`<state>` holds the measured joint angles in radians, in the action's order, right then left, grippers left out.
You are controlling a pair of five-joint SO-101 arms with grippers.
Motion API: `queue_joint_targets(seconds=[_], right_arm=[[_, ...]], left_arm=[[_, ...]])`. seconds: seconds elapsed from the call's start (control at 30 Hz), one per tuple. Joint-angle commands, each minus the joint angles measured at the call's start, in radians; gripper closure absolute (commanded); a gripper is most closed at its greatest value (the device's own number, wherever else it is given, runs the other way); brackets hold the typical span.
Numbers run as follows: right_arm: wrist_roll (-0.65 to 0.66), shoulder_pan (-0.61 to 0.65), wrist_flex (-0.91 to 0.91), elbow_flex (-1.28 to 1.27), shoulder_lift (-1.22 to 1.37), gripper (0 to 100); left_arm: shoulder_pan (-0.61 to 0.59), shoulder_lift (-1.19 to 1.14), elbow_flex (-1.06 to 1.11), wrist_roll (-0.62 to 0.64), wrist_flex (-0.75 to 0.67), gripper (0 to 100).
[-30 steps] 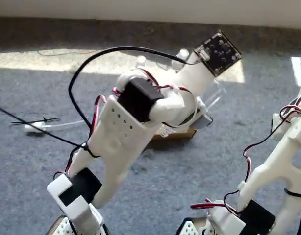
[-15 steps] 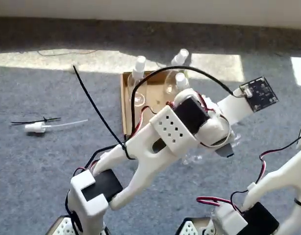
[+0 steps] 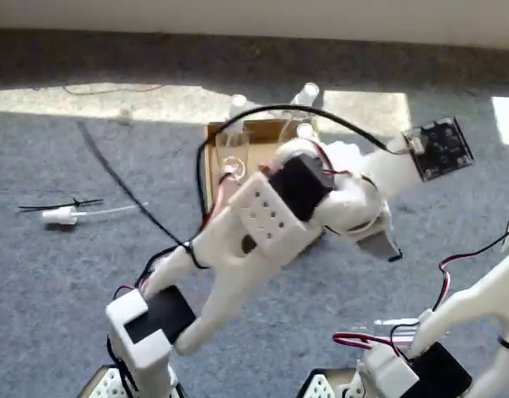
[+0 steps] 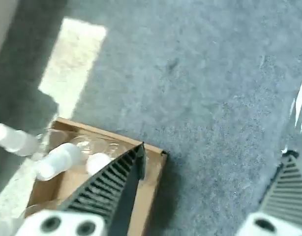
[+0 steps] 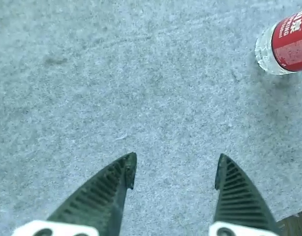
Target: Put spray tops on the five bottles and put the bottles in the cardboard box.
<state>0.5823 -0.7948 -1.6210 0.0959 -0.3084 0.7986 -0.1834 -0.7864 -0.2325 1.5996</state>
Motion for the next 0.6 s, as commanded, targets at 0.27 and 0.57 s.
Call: queue_joint_targets(seconds=[0.27, 0.57], right_arm=[[0.43, 0.232, -0.147, 0.031, -0.013, 77.7], [0.732, 0.269, -0.143, -0.358, -0.013, 77.7]], left_arm=[[-0.739, 0.427, 0.005, 0.071, 0.176, 66], [-1.004, 0.636, 0.604, -0.18, 0.175, 66]])
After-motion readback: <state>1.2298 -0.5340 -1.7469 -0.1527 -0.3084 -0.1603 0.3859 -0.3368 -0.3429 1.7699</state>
